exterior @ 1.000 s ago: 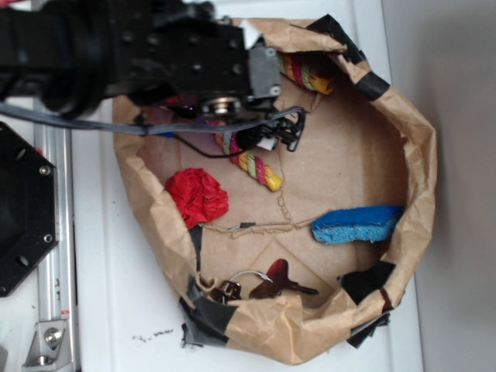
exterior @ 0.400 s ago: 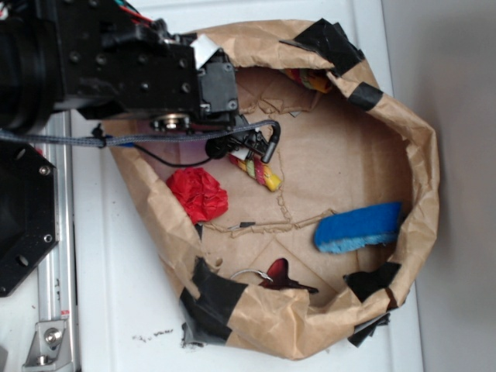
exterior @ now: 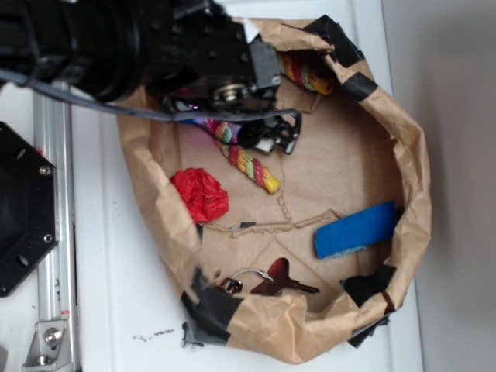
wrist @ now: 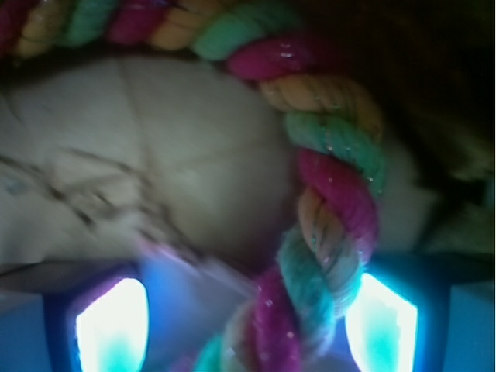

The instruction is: Grab the multicolored rope.

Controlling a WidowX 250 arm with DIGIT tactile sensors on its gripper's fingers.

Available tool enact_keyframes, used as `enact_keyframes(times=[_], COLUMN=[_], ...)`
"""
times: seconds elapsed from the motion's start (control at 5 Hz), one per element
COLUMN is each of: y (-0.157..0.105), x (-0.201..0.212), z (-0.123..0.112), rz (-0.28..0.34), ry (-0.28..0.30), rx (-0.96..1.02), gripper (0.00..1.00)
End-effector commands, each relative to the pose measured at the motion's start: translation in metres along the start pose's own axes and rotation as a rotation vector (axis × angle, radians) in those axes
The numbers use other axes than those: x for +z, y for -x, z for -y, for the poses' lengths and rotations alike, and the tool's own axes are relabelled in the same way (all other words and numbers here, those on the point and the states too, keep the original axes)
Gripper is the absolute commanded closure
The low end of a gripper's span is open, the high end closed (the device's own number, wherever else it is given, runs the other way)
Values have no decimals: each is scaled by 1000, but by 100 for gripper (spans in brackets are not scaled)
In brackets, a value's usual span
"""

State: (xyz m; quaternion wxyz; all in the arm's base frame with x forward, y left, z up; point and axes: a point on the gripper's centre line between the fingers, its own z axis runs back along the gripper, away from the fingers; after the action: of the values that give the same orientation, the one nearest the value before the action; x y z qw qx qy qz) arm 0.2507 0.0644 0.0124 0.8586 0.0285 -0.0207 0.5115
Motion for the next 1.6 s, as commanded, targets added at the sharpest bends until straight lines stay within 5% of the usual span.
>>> enact_keyframes(times=[0.0,0.4,0.8,1.2,1.4], y=[-6,-4,1,-6,-6], x=[-8,6,23,105,150], z=[-11,-13,-4,6,4], rz=[17,50,94,240,212], ry=[7,26,85,248,221], rx=[-79,-160,-446,-707,-808], gripper=[100,100,100,100,100])
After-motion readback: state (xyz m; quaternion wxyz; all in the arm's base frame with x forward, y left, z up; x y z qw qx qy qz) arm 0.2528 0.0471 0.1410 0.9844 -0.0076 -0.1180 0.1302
